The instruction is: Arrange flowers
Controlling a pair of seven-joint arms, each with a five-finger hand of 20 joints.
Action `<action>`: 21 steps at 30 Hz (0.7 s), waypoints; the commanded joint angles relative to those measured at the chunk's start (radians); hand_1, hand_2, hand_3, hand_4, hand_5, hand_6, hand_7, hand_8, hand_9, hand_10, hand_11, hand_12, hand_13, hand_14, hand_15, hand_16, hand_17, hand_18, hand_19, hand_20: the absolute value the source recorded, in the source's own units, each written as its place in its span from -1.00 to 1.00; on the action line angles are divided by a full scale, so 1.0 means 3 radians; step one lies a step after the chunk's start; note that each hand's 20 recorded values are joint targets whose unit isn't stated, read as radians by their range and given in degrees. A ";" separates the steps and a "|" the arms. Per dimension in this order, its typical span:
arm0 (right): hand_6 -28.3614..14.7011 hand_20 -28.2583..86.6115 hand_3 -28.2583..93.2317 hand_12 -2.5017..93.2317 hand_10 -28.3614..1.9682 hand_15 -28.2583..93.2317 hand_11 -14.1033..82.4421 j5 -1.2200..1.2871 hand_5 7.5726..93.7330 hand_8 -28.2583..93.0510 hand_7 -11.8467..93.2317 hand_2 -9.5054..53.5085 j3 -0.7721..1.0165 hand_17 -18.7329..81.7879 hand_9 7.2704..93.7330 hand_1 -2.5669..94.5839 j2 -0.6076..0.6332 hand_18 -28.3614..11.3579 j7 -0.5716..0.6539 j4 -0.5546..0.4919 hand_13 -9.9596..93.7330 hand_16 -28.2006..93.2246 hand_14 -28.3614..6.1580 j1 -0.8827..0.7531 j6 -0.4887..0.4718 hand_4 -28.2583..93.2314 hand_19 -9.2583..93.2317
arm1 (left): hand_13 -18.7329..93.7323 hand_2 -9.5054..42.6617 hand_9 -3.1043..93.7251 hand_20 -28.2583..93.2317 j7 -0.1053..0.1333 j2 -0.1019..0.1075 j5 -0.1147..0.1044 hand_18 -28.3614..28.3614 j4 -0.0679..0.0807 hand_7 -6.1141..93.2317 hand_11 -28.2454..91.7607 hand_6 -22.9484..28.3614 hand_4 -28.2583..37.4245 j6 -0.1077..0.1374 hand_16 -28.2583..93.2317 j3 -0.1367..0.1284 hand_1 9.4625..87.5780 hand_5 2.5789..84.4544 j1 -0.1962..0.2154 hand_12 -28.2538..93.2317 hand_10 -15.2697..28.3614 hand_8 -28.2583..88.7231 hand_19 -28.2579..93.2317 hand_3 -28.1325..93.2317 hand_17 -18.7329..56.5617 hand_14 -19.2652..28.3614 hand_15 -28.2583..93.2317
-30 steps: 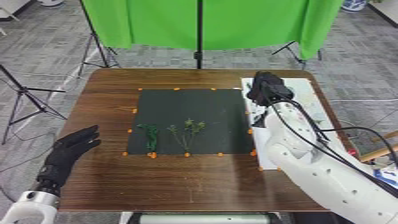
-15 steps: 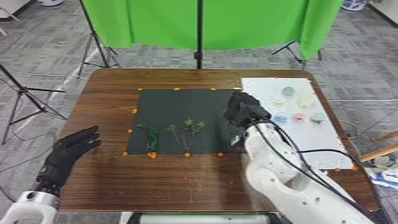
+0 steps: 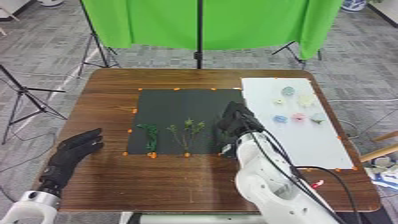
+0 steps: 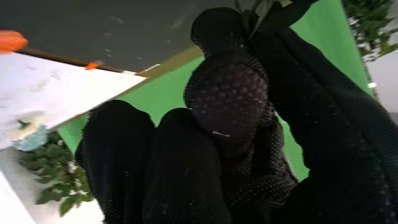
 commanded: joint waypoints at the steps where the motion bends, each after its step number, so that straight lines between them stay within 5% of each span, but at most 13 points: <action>1: 0.10 0.68 0.45 -0.35 0.19 0.74 0.37 -0.0056 0.87 -0.19 -0.22 -1.00 0.0039 0.86 1.00 0.13 -0.0106 -0.35 0.0041 0.0013 1.00 0.04 0.60 -0.0177 -0.0064 -0.44 1.00 | -0.06 -0.80 -0.15 -0.21 -0.0075 -0.0007 0.0029 0.50 -0.0007 -0.71 -0.25 0.14 -0.55 -0.0070 -0.51 -0.0015 -0.39 -0.02 0.0022 -0.35 0.29 -0.62 -0.33 0.55 -0.25 0.56 -0.22; 21: 0.13 0.66 0.39 -0.35 0.21 0.72 0.34 -0.0010 0.85 -0.22 -0.21 -1.00 0.0030 0.85 1.00 0.08 -0.0110 -0.31 -0.0038 0.0047 1.00 0.04 0.63 -0.0209 -0.0100 -0.45 1.00 | -0.06 -0.81 -0.14 -0.21 -0.0085 -0.0010 0.0084 0.50 0.0005 -0.72 -0.26 0.15 -0.55 -0.0144 -0.51 -0.0014 -0.41 -0.01 -0.0018 -0.35 0.29 -0.61 -0.33 0.55 -0.25 0.57 -0.22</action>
